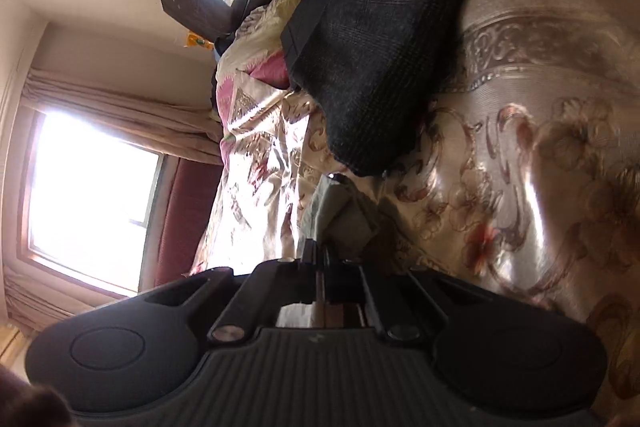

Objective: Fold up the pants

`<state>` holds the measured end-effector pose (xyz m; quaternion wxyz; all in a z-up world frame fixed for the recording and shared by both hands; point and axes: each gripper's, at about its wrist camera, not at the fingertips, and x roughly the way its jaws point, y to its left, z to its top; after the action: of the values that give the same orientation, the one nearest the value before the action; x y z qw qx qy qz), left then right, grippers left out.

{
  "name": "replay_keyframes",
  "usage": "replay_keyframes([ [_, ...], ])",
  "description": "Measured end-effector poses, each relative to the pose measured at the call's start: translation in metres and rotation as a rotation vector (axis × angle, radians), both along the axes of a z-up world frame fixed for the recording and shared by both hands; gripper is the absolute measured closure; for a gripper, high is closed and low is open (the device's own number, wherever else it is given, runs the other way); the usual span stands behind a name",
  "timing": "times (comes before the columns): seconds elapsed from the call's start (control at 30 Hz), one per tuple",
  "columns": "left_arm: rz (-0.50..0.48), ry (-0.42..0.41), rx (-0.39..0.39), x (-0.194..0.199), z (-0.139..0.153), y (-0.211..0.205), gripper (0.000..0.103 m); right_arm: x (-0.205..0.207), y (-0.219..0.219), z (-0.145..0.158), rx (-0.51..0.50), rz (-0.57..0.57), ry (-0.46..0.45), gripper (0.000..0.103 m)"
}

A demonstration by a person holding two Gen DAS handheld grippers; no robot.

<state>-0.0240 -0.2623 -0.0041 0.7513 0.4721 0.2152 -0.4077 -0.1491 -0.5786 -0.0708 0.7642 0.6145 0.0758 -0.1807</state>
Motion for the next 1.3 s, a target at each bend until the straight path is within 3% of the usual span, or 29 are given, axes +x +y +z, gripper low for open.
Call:
replay_keyframes([
  [0.13, 0.052, 0.020, -0.001, -0.002, 0.002, -0.013, 0.028, -0.001, -0.007, -0.008, 0.027, 0.049, -0.019, 0.093],
  [0.2, 0.066, 0.048, -0.024, -0.001, 0.003, -0.015, 0.028, -0.005, -0.003, -0.002, -0.009, 0.093, 0.006, 0.076],
  [0.23, 0.064, 0.057, -0.032, -0.002, 0.003, -0.016, 0.028, -0.009, 0.000, 0.001, -0.018, 0.108, 0.010, 0.063],
  [0.33, 0.044, 0.082, -0.032, -0.002, -0.003, -0.014, 0.028, -0.021, 0.013, 0.012, -0.055, 0.096, 0.022, 0.060],
  [0.4, 0.033, 0.107, -0.036, 0.000, -0.007, -0.010, 0.028, -0.021, 0.026, 0.020, -0.096, 0.104, 0.065, 0.061],
  [0.5, 0.007, 0.128, -0.068, 0.004, -0.007, -0.003, 0.028, -0.003, 0.036, 0.023, -0.166, 0.073, 0.225, 0.063],
  [0.77, 0.002, 0.189, -0.221, 0.030, -0.002, -0.002, 0.028, 0.045, 0.025, 0.010, -0.136, 0.025, 0.262, 0.060],
  [0.9, -0.004, 0.246, -0.268, 0.038, -0.008, -0.009, 0.026, 0.071, 0.036, 0.010, -0.147, 0.082, 0.264, 0.061],
  [0.93, 0.006, 0.291, -0.249, 0.042, -0.014, -0.016, 0.026, 0.077, 0.038, 0.010, -0.159, 0.081, 0.303, 0.068],
  [0.97, 0.029, 0.352, -0.232, 0.045, -0.019, -0.020, 0.027, 0.083, 0.040, 0.009, -0.166, 0.074, 0.357, 0.094],
  [1.0, 0.049, 0.389, -0.238, 0.047, -0.021, -0.021, 0.027, 0.084, 0.038, 0.009, -0.136, 0.068, 0.376, 0.098],
  [1.07, 0.048, 0.439, -0.256, 0.044, -0.020, -0.019, 0.027, 0.074, 0.033, 0.012, -0.066, 0.051, 0.323, 0.099],
  [1.17, 0.020, 0.475, -0.276, 0.033, -0.015, -0.010, 0.027, 0.058, 0.036, 0.035, -0.112, 0.035, 0.259, 0.099],
  [1.3, -0.002, 0.451, -0.280, 0.021, -0.012, 0.013, 0.027, 0.052, 0.055, 0.066, -0.198, 0.045, 0.235, 0.099],
])
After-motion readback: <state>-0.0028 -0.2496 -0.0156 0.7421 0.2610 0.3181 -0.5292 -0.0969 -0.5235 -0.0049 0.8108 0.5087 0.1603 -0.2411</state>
